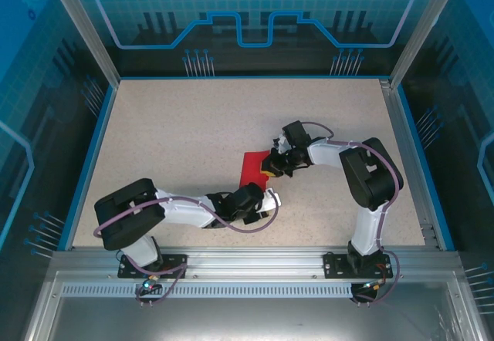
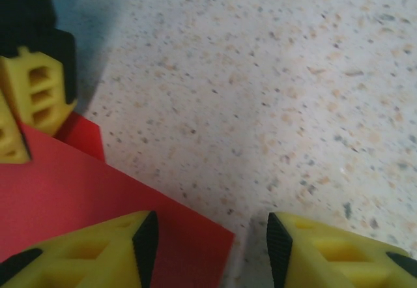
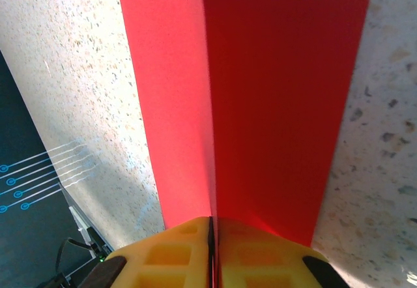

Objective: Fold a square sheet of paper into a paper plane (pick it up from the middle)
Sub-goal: Third fold the triangle at the center of the table.

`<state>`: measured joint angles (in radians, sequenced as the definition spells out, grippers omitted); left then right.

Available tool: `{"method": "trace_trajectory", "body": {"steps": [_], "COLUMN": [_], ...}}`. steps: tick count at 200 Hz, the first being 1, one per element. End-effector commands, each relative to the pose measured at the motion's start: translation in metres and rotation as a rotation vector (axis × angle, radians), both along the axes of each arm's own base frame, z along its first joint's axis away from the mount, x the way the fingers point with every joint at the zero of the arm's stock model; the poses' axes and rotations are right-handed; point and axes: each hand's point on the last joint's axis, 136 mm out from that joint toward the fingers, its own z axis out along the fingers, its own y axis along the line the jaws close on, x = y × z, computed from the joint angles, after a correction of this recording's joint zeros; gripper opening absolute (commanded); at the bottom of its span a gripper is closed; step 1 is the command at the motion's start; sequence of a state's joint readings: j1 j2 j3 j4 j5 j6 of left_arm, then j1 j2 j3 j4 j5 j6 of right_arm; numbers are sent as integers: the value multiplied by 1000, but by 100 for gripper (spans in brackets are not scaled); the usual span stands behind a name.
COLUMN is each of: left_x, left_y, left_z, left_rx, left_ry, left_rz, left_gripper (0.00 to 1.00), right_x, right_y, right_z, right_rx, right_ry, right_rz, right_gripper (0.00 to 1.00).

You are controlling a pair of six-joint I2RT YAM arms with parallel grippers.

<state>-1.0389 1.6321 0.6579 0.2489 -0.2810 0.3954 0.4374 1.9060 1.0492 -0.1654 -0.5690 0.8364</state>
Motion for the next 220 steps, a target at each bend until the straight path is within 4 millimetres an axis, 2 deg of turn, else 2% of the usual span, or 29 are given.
{"method": "trace_trajectory", "body": {"steps": [1, 26, 59, 66, 117, 177, 220], "left_x": [11, 12, 12, 12, 11, 11, 19], "left_y": [-7, -3, -1, -1, 3, 3, -1], "left_z": [14, 21, 31, 32, 36, 45, 56], "left_rx": [-29, -43, -63, -69, -125, -258, -351], "left_ry": [-60, -79, -88, -84, -13, 219, 340], "left_rz": [22, 46, 55, 59, 74, 85, 112], "left_gripper": [48, 41, 23, 21, 2, 0, 0], "right_x": [5, 6, 5, 5, 4, 6, 8], "right_y": [-1, -3, -4, -5, -11, -12, -27], "right_z": [4, 4, 3, 4, 0, 4, 13], "right_rx": [19, 18, 11, 8, -20, -28, -62], "right_ry": [14, 16, 13, 12, 12, -3, -28], "right_rz": [-1, -3, -3, -6, -10, 3, -22], "right_gripper": [10, 11, 13, 13, 16, 22, 27]}}
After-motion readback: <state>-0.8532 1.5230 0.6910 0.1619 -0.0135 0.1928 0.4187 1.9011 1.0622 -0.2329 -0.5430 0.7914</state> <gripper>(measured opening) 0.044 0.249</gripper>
